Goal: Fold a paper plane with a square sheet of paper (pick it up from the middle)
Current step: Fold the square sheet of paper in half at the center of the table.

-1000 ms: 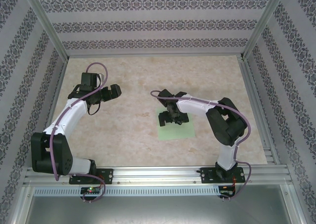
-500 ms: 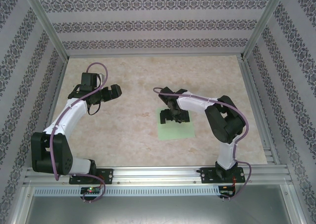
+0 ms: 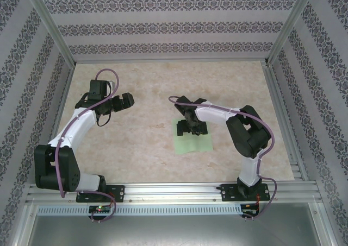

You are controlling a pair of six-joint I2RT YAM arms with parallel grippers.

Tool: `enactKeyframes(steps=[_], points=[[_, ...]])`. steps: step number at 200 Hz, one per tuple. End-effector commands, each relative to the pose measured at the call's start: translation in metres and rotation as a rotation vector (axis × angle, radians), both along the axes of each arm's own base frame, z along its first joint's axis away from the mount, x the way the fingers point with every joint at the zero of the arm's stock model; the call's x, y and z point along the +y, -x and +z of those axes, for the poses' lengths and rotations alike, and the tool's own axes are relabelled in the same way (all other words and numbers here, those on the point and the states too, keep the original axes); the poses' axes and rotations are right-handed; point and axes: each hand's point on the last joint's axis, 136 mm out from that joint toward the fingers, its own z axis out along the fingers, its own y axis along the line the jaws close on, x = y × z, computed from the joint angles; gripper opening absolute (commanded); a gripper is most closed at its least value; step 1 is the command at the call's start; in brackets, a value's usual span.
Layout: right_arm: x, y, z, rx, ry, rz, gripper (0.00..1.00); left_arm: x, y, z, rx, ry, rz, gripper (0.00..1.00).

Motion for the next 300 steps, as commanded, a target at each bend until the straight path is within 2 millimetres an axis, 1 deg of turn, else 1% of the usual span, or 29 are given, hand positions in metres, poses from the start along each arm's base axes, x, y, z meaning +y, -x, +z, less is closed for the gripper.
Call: enactKeyframes(steps=[1,26,40,56,68,75,97,103,116,130,140,151,160,186,202,214,240,266,287,300], points=[[-0.009,0.011,-0.021,0.039,0.033,-0.018,0.85,-0.008,-0.003,0.006,0.000,0.022,-0.013,1.00],[-0.007,0.006,-0.012,0.010,0.012,-0.030,0.73,-0.008,-0.002,0.004,0.005,0.025,-0.013,1.00],[-0.003,0.001,-0.003,-0.017,-0.012,-0.042,0.65,-0.009,-0.002,0.004,0.007,0.025,-0.014,1.00],[0.006,-0.005,0.010,-0.060,-0.067,-0.057,0.57,-0.010,-0.001,0.003,0.010,0.031,-0.014,1.00],[0.021,-0.009,0.023,-0.086,-0.164,-0.049,0.54,-0.013,0.000,0.002,0.011,0.043,-0.022,1.00],[0.035,-0.014,0.032,-0.110,-0.248,-0.036,0.50,-0.015,0.000,0.001,0.014,0.050,-0.027,1.00],[0.069,-0.020,0.059,-0.149,-0.460,-0.014,0.40,-0.026,0.004,-0.005,0.035,0.085,-0.052,1.00],[0.076,-0.021,0.066,-0.161,-0.509,-0.008,0.38,-0.029,0.005,-0.008,0.044,0.091,-0.058,1.00],[0.089,-0.024,0.079,-0.177,-0.604,-0.002,0.35,-0.038,0.008,-0.014,0.060,0.107,-0.077,0.99],[0.101,-0.025,0.090,-0.192,-0.700,0.009,0.34,-0.048,0.012,-0.020,0.077,0.120,-0.099,0.99],[0.105,-0.025,0.092,-0.193,-0.749,0.010,0.34,-0.056,0.014,-0.023,0.082,0.134,-0.113,0.99],[0.104,-0.024,0.088,-0.185,-0.761,0.002,0.34,-0.065,0.016,-0.025,0.083,0.156,-0.130,0.99],[0.100,-0.024,0.079,-0.171,-0.743,-0.012,0.35,-0.072,0.018,-0.028,0.083,0.175,-0.140,0.99],[0.075,-0.025,0.048,-0.155,-0.595,-0.051,0.38,-0.090,0.021,-0.035,0.091,0.211,-0.166,0.98],[0.060,-0.026,0.034,-0.157,-0.492,-0.063,0.44,-0.100,0.023,-0.039,0.099,0.219,-0.184,0.97],[0.050,-0.029,0.028,-0.168,-0.424,-0.066,0.49,-0.108,0.025,-0.041,0.106,0.218,-0.200,0.97],[0.033,-0.032,0.021,-0.190,-0.319,-0.066,0.60,-0.121,0.029,-0.045,0.119,0.231,-0.215,0.95],[0.025,-0.033,0.022,-0.206,-0.289,-0.053,0.69,-0.133,0.034,-0.046,0.117,0.268,-0.231,0.93],[0.023,-0.031,0.019,-0.189,-0.298,-0.042,0.69,-0.143,0.036,-0.048,0.113,0.294,-0.243,0.90],[0.023,-0.028,0.017,-0.171,-0.310,-0.038,0.66,-0.150,0.036,-0.048,0.109,0.309,-0.252,0.87]])
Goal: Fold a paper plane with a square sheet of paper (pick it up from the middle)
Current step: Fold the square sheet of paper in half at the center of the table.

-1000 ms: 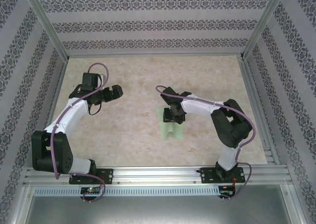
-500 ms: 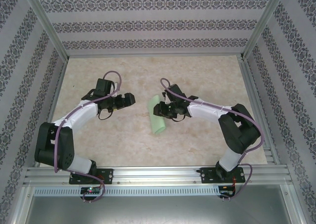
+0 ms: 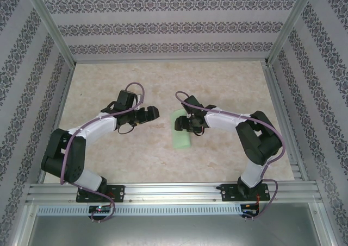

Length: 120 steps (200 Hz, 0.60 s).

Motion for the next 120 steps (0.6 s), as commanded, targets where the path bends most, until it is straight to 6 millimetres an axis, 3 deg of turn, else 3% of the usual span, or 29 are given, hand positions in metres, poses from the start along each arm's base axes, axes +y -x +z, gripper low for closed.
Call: enactKeyframes(steps=[1,77,120], points=[[-0.008,-0.005,0.000,-0.006,0.020,0.011,0.66,-0.019,-0.003,0.005,-0.028,0.070,-0.012,0.86],[-0.010,0.001,-0.015,0.051,-0.015,0.033,0.58,-0.060,-0.005,-0.001,-0.020,0.113,-0.067,0.69],[-0.013,0.011,-0.028,0.094,0.016,0.101,0.60,-0.067,-0.010,-0.007,-0.033,0.109,-0.042,0.63]])
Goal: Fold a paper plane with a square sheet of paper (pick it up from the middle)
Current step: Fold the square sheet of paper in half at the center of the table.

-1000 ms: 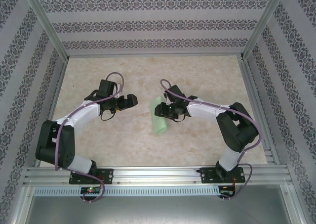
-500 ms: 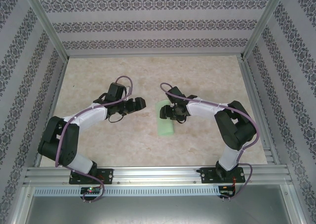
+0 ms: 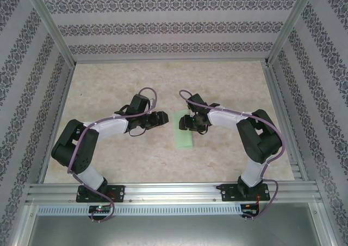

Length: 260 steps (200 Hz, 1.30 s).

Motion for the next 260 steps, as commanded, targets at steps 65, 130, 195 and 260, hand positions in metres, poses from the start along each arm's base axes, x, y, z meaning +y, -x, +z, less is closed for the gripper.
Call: enactKeyframes(steps=[65,130,195,260], points=[[-0.013,0.027,-0.046,0.131,0.109,0.116,0.62,-0.024,-0.027,0.006,-0.038,0.066,0.049,0.57],[-0.023,0.034,-0.068,0.175,0.196,0.133,0.61,-0.034,-0.033,-0.008,0.005,0.067,0.035,0.46],[-0.020,0.039,-0.079,0.197,0.198,0.161,0.62,-0.039,-0.034,-0.015,0.024,0.070,0.013,0.37],[-0.020,0.040,-0.087,0.219,0.213,0.154,0.64,-0.050,-0.032,-0.019,0.041,0.088,-0.027,0.28]])
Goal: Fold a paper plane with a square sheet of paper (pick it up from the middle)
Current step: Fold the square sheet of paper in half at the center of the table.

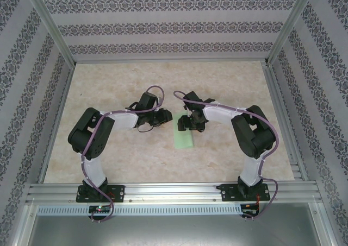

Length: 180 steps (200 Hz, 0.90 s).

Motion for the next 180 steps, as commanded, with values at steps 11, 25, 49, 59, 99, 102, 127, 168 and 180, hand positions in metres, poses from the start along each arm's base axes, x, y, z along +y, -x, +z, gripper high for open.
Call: enactKeyframes(steps=[11,25,49,59,99,102,127,168,180], points=[[-0.020,0.038,-0.074,0.152,0.122,0.035,0.64,-0.019,-0.001,0.008,-0.024,0.039,-0.049,0.27],[-0.021,0.039,-0.076,0.157,0.129,0.034,0.64,-0.021,-0.001,0.008,-0.023,0.043,-0.055,0.25],[-0.023,0.040,-0.078,0.163,0.138,0.030,0.64,-0.024,0.001,0.006,-0.016,0.046,-0.069,0.21],[-0.022,0.040,-0.079,0.163,0.138,0.032,0.64,-0.025,0.001,0.005,-0.014,0.046,-0.072,0.19],[-0.025,0.042,-0.083,0.173,0.153,0.031,0.64,-0.030,0.002,0.004,-0.002,0.049,-0.087,0.12],[-0.025,0.042,-0.083,0.175,0.153,0.030,0.63,-0.030,0.002,0.003,0.000,0.048,-0.087,0.12],[-0.026,0.044,-0.085,0.184,0.157,0.017,0.64,-0.031,0.002,0.001,0.004,0.046,-0.090,0.10],[-0.021,0.045,-0.087,0.194,0.135,0.008,0.65,-0.031,0.004,-0.001,0.009,0.040,-0.091,0.09],[-0.021,0.046,-0.088,0.200,0.135,0.007,0.66,-0.032,0.004,-0.001,0.010,0.038,-0.093,0.08]])
